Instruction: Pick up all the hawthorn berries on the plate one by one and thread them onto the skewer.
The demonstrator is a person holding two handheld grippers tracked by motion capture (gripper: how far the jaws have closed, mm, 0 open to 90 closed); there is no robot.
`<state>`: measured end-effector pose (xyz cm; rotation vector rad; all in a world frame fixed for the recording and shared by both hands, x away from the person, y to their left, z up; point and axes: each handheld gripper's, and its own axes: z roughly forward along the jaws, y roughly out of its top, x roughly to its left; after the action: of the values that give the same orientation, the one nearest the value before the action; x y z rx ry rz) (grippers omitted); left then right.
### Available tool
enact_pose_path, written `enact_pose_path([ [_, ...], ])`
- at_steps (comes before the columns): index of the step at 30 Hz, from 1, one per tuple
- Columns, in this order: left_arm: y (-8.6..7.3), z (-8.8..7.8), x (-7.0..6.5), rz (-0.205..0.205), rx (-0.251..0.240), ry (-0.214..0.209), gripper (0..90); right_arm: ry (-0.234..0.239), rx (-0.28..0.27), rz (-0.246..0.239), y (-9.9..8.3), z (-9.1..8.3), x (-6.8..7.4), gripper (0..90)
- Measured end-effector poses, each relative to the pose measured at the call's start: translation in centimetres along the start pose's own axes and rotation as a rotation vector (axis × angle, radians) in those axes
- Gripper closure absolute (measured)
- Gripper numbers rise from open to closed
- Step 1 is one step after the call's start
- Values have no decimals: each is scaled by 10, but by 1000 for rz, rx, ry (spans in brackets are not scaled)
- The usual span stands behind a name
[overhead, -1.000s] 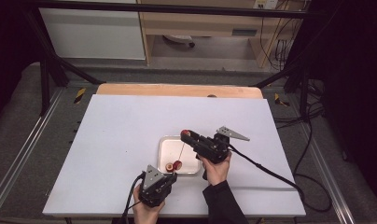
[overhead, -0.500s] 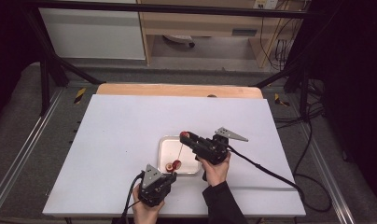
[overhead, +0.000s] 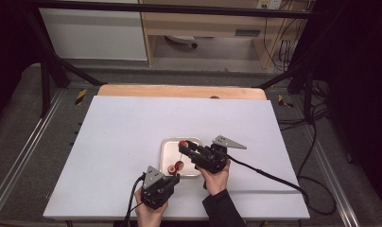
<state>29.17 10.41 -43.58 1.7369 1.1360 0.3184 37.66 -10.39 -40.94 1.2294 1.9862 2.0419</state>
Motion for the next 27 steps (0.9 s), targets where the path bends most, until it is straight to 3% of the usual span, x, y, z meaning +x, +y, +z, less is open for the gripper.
enact_pose_path([
  [6,-1,3,0,6,23,-2,883,-5,7,-25,-6,-2,4,601],
  [12,3,2,1,9,3,0,883,10,62,-25,-15,-1,6,601],
  [19,2,4,3,34,4,1,883,16,79,-30,-15,-2,6,591],
  [23,1,1,9,52,8,14,882,10,82,-51,-5,-6,5,459],
  [27,-2,-3,18,85,18,26,882,-12,128,-60,7,-9,1,329],
])
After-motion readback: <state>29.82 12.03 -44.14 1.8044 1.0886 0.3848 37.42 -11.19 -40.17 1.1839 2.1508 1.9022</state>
